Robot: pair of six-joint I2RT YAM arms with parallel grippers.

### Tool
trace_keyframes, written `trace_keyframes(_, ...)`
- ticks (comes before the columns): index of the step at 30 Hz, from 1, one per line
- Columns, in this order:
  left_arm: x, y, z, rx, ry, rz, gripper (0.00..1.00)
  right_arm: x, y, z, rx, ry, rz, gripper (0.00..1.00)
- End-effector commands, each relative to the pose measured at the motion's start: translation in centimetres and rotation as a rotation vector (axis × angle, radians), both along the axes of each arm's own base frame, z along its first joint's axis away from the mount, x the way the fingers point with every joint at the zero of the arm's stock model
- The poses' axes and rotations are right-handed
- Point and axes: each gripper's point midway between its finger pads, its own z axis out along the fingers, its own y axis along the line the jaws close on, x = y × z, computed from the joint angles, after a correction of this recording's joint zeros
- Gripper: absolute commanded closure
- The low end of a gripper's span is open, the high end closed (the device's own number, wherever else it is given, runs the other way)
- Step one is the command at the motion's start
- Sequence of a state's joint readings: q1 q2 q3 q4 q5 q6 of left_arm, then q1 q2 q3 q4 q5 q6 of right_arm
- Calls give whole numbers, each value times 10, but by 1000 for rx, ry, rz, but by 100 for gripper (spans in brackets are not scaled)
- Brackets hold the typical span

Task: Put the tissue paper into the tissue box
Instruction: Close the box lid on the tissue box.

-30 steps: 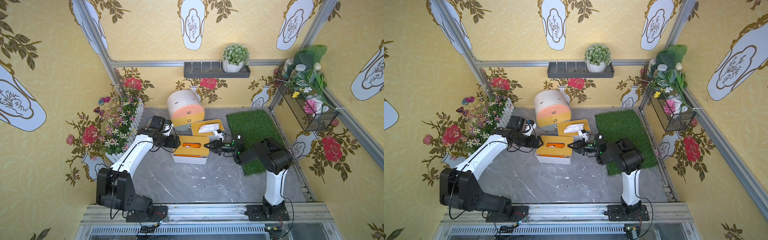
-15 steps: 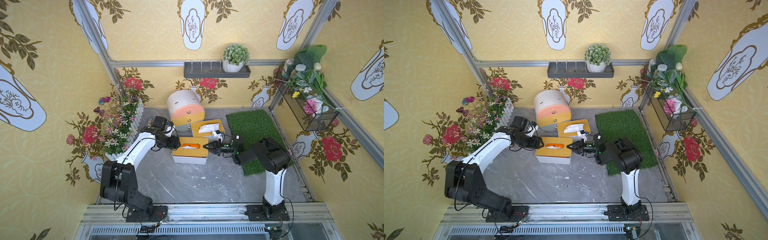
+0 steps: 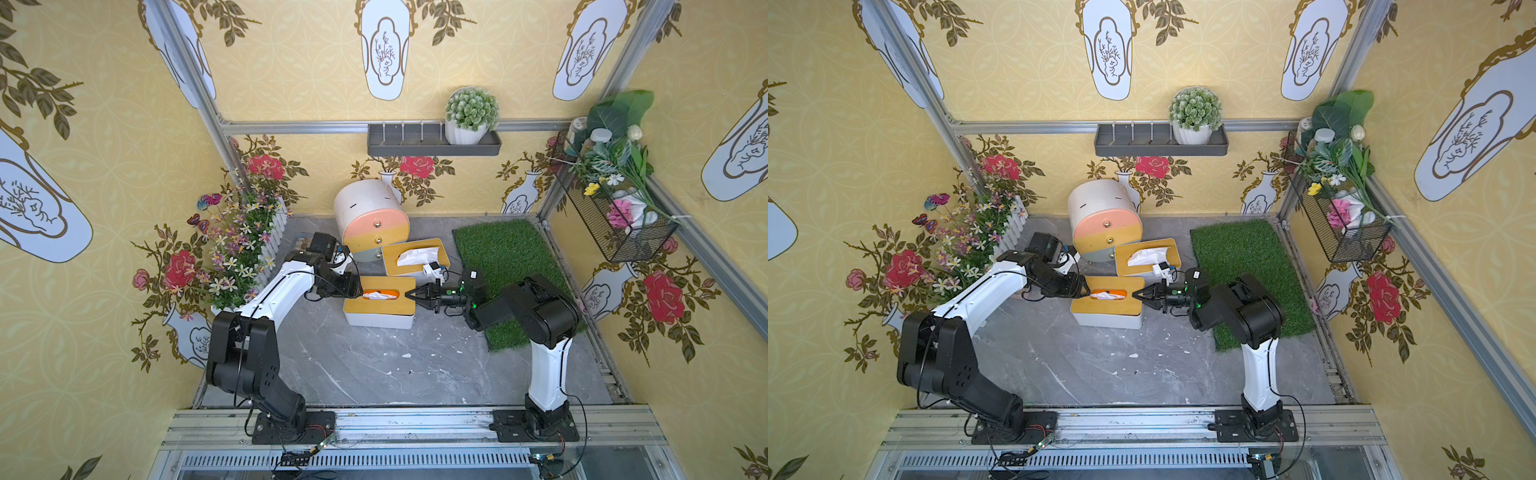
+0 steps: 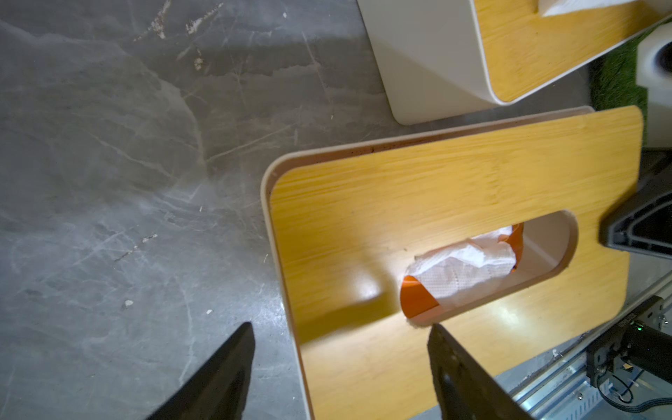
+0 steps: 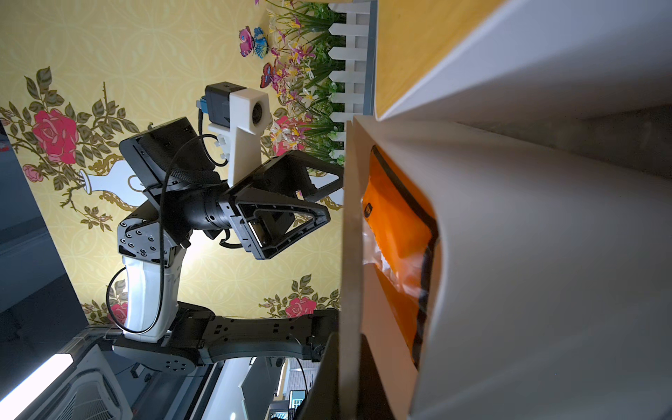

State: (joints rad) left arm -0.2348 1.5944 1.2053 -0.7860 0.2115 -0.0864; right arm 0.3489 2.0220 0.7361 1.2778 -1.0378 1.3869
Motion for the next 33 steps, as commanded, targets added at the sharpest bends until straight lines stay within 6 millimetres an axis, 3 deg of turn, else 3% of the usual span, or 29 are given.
trace_keyframes(1,-4,-3,-1,-17,24,-13,24,0,3,10,7,-59,9,100)
trace_keyframes(15,-5,-5,-3,-24,41,-20,25,6,-2,10,-4,-47,-38,100)
trace_keyframes(33,-5,-6,-8,-26,62,-24,27,-2,3,7,-4,-28,-8,100)
